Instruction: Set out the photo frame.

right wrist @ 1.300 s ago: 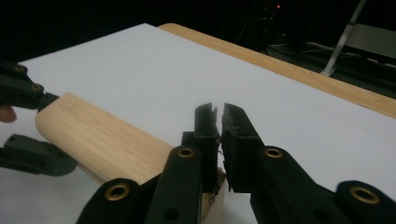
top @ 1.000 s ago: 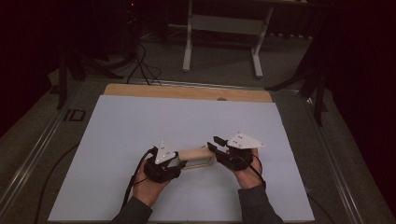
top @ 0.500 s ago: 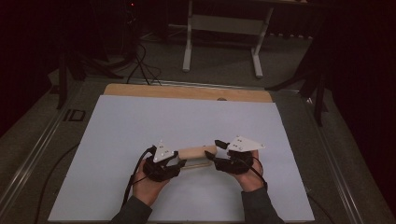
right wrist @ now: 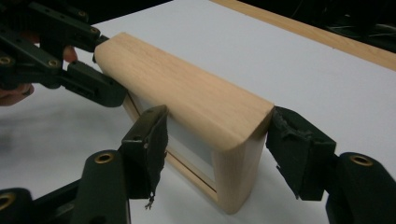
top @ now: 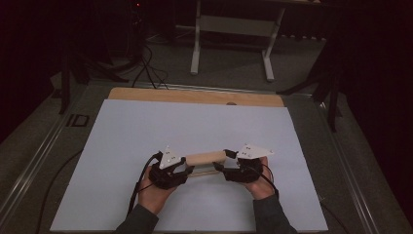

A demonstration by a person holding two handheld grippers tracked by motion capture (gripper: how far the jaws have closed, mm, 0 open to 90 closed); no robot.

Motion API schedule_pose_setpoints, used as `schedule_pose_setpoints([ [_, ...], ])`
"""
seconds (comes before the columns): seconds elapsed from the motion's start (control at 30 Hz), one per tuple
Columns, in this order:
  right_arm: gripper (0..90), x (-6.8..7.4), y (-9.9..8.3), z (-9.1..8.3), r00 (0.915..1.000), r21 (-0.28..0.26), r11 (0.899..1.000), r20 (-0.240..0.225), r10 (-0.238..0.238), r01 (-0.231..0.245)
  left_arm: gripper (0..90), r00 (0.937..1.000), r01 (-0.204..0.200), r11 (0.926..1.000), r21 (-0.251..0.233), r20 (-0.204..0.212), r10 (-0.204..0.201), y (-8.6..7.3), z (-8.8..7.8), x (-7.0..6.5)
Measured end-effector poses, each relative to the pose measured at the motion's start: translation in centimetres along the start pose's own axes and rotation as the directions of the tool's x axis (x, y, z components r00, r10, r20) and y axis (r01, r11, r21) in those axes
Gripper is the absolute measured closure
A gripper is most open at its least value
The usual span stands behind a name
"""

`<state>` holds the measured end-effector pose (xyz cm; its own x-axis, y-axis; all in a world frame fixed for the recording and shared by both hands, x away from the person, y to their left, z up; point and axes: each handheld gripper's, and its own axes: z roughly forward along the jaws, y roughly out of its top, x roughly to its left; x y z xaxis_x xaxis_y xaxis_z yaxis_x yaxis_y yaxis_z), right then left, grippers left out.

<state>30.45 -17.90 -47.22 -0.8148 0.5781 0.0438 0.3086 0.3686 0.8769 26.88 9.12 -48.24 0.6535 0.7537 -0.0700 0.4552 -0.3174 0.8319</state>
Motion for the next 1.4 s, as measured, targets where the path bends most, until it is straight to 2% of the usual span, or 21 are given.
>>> schedule_pose_setpoints([
  [0.27,39.8,-0.2,-0.5,0.3,0.9997,0.019,1.000,-0.003,-0.024,0.024,57.0,1.0000,0.000,1.0000,-0.001,0.000,0.000,0.0,0.0,0.0],
  [0.57,49.3,-0.4,-0.7,0.6,0.9987,0.035,0.998,0.021,-0.046,0.045,57.6,0.9999,-0.010,1.0000,-0.001,-0.005,0.010,0.0,0.0,0.1],
  [0.67,50.2,-0.3,-0.7,0.6,0.9983,0.034,0.998,0.023,-0.053,0.052,58.1,0.9999,-0.009,1.0000,-0.002,-0.012,0.009,0.0,-0.1,0.2],
  [1.0,51.6,0.0,-0.6,0.8,0.9971,0.034,0.998,0.044,-0.063,0.061,59.0,0.9990,-0.042,0.9991,0.001,-0.012,0.042,0.1,0.0,0.7],
  [1.2,52.5,0.0,-0.5,0.9,0.9964,0.038,0.997,0.055,-0.065,0.063,59.1,0.9990,-0.043,0.9990,-0.009,-0.012,0.043,0.2,0.2,1.0],
  [1.4,54.2,0.1,-0.5,0.9,0.9950,0.042,0.997,0.069,-0.072,0.069,59.2,0.9981,-0.056,0.9984,-0.006,-0.026,0.056,0.5,0.3,1.3],
])
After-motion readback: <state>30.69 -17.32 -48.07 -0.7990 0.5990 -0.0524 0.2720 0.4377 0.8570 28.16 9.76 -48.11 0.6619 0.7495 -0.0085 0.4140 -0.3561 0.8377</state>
